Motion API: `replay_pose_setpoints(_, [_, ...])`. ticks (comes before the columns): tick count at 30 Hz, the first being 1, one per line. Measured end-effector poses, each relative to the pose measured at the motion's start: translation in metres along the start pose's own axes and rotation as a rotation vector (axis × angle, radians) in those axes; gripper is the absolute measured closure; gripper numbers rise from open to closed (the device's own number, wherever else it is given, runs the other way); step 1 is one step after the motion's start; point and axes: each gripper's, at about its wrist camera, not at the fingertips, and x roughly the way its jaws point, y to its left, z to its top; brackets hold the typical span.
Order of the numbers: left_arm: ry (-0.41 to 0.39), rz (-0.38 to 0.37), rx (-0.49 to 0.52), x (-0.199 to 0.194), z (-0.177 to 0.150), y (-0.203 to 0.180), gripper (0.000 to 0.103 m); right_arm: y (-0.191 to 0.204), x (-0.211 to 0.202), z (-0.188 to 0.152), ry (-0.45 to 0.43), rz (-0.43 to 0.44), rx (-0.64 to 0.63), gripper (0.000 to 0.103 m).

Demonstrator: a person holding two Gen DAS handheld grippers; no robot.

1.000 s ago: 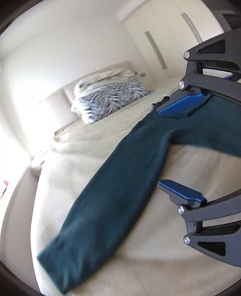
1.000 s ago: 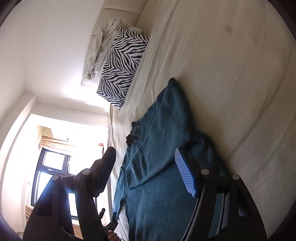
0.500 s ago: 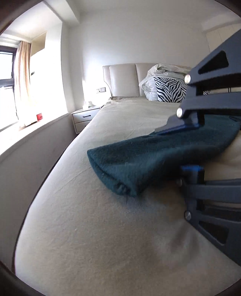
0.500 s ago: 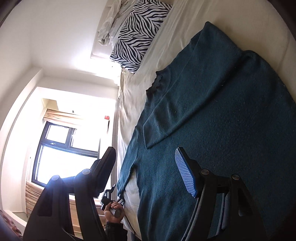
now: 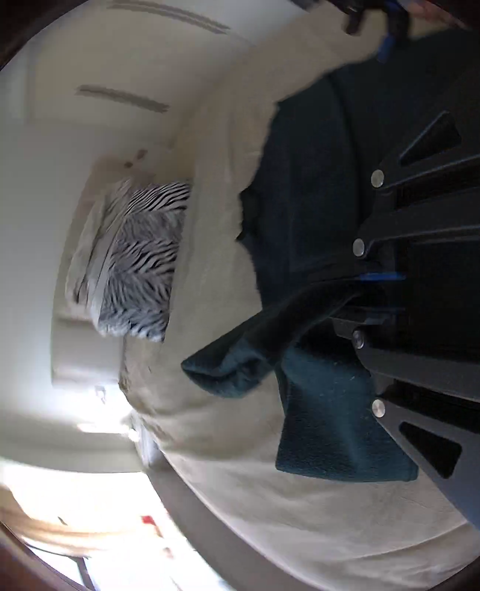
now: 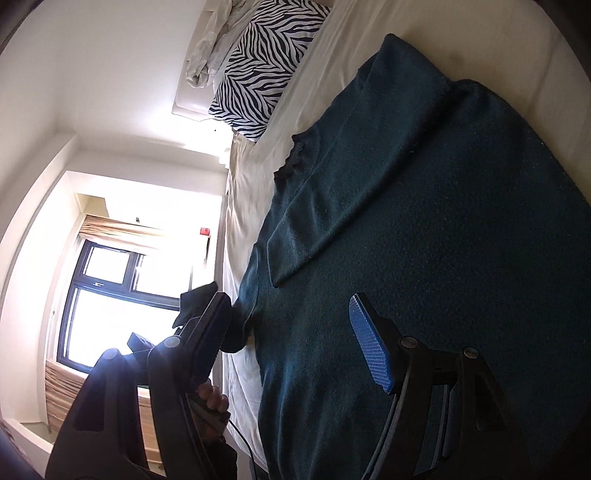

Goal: Fold small clothes

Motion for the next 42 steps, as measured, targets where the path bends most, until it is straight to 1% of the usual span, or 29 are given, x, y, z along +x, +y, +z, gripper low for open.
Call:
replay_pose_setpoints(1, [0.019,0.028,0.147,0.013,-0.006,-0.039,0.093,-0.005,-0.003,0.003,-0.007,-0.006,0.011,0.037])
replay_pose_setpoints(2, [0.041,0.046,0.259,0.023,-0.015,-0.071,0.091,-0.010,-0.007,0.006,-0.014,-0.016,0.021,0.037])
replay_pose_setpoints(3, [0.056,0.054,0.315,0.028,-0.028,-0.089,0.091,-0.015,-0.010,0.008,-0.016,-0.032,0.026,0.037])
replay_pose_setpoints(4, [0.071,0.050,0.335,0.033,-0.036,-0.099,0.089,-0.018,-0.012,0.011,-0.013,-0.052,0.023,0.037])
replay_pose_setpoints(5, [0.090,0.046,0.334,0.028,-0.053,-0.096,0.087,-0.021,-0.012,0.012,-0.001,-0.073,0.016,0.037])
replay_pose_setpoints(7, [0.129,0.027,0.316,0.017,-0.079,-0.083,0.075,-0.024,-0.003,0.015,0.031,-0.097,0.005,0.037])
replay_pose_setpoints(9, [0.151,0.003,0.291,0.014,-0.088,-0.073,0.047,-0.022,0.014,0.017,0.060,-0.086,-0.004,0.037])
replay_pose_setpoints(12, [0.151,-0.040,0.215,-0.002,-0.091,-0.057,0.034,-0.009,0.054,0.018,0.119,-0.080,-0.031,0.037])
replay_pose_setpoints(14, [0.144,-0.066,0.139,-0.018,-0.096,-0.044,0.032,-0.001,0.084,0.016,0.169,-0.101,-0.037,0.037])
replay_pose_setpoints(17, [0.135,-0.111,0.038,-0.034,-0.104,-0.024,0.032,0.015,0.131,0.016,0.237,-0.145,-0.078,0.037])
replay_pose_setpoints(19, [0.133,-0.118,-0.030,-0.041,-0.112,-0.010,0.032,0.023,0.154,0.014,0.249,-0.211,-0.113,0.037])
replay_pose_setpoints(21, [0.130,-0.131,-0.100,-0.045,-0.119,0.004,0.032,0.032,0.168,0.012,0.250,-0.257,-0.179,0.041])
replay_pose_setpoints(22, [0.131,-0.133,-0.137,-0.046,-0.121,0.011,0.032,0.037,0.172,0.011,0.245,-0.290,-0.215,0.045])
replay_pose_setpoints(23, [0.126,-0.139,-0.176,-0.049,-0.125,0.018,0.032,0.042,0.177,0.010,0.251,-0.317,-0.249,0.058])
replay_pose_setpoints(24, [0.120,-0.147,-0.210,-0.051,-0.127,0.025,0.032,0.047,0.180,0.008,0.262,-0.343,-0.279,0.075])
replay_pose_setpoints(25, [0.113,-0.154,-0.241,-0.053,-0.130,0.031,0.032,0.052,0.182,0.006,0.266,-0.359,-0.308,0.082])
replay_pose_setpoints(26, [0.105,-0.160,-0.270,-0.055,-0.131,0.036,0.032,0.058,0.182,0.003,0.262,-0.371,-0.343,0.092])
replay_pose_setpoints(27, [0.096,-0.163,-0.292,-0.058,-0.134,0.041,0.032,0.067,0.179,0.000,0.251,-0.394,-0.395,0.095])
replay_pose_setpoints(29, [0.083,-0.167,-0.330,-0.061,-0.137,0.049,0.032,0.088,0.169,-0.006,0.216,-0.417,-0.493,0.096])
replay_pose_setpoints(31, [0.089,-0.178,-0.361,-0.061,-0.141,0.055,0.032,0.113,0.160,-0.008,0.182,-0.432,-0.588,0.096])
replay_pose_setpoints(33, [0.099,-0.184,-0.378,-0.061,-0.145,0.058,0.032,0.135,0.161,-0.001,0.145,-0.463,-0.676,0.096])
replay_pose_setpoints(34, [0.104,-0.187,-0.381,-0.061,-0.147,0.059,0.032,0.140,0.159,0.004,0.137,-0.475,-0.695,0.096])
replay_pose_setpoints(37, [0.101,-0.184,-0.374,-0.064,-0.149,0.058,0.032,0.137,0.148,0.034,0.105,-0.502,-0.658,0.096])
replay_pose_setpoints(42, [0.097,-0.187,-0.374,-0.063,-0.152,0.059,0.032,0.100,0.134,0.087,0.075,-0.580,-0.531,0.096])
